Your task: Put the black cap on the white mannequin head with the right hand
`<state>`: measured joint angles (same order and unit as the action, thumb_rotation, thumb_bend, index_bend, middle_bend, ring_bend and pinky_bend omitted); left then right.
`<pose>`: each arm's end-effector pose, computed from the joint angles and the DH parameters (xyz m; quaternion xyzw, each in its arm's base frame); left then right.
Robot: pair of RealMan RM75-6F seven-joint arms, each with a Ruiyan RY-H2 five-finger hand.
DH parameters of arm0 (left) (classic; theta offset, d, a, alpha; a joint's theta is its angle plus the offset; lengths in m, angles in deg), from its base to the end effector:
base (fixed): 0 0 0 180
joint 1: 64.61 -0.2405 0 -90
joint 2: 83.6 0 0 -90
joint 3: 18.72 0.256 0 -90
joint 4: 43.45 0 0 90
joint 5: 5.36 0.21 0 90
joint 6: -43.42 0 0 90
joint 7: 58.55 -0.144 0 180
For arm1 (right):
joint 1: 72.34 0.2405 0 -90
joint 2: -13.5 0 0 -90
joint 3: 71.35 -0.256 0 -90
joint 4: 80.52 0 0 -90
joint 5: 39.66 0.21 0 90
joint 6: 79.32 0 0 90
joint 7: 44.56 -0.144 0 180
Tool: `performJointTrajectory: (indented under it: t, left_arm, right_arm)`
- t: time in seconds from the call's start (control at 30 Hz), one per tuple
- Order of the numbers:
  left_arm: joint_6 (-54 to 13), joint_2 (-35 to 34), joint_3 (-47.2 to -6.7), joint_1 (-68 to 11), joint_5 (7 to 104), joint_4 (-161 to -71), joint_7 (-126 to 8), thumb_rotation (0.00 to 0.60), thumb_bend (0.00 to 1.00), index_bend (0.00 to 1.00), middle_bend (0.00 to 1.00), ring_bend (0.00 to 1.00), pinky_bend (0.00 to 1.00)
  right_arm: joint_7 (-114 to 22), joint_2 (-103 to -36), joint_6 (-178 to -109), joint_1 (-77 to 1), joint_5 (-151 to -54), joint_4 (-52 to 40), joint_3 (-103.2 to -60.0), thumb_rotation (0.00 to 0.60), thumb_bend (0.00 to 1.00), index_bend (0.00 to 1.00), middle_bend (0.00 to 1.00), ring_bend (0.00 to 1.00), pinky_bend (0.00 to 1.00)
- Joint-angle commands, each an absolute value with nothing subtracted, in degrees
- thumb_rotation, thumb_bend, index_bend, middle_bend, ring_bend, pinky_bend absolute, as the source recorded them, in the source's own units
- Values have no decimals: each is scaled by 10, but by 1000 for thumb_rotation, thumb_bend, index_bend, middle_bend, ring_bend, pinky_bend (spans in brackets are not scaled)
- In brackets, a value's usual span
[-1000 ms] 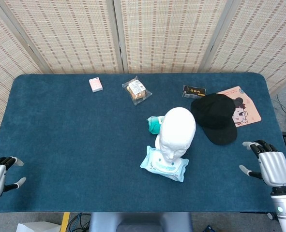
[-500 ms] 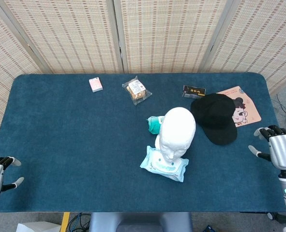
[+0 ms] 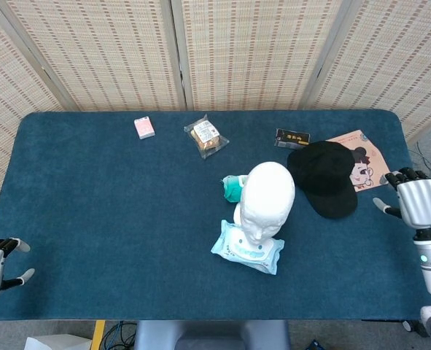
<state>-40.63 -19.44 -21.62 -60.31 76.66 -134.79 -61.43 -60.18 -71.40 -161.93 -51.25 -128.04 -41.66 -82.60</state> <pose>-0.3261 0.1780 0.1624 -0.5859 -0.3908 -0.3502 0.6175 -0.3545 -0.3161 0.1700 0.6223 -0.1999 0.4099 0.6362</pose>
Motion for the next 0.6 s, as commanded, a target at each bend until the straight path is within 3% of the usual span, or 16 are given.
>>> performJointTrajectory:
  t: [0.03,0.6]
  left_arm:
    - [-405,-194,-216,-603,766,-1348,-614,600,115,466,449,348,536]
    - [-405,-195,-216,-603,768,-1352,-615,600,115,467,449,348,536]
  right_arm:
    - [-623,-748,-1602,-494,-1282,-456,-815,600,0,514,598,407,526]
    - [-667,-823,-1575,-495,-1290,-562,-768,600,0,514,590,406,526]
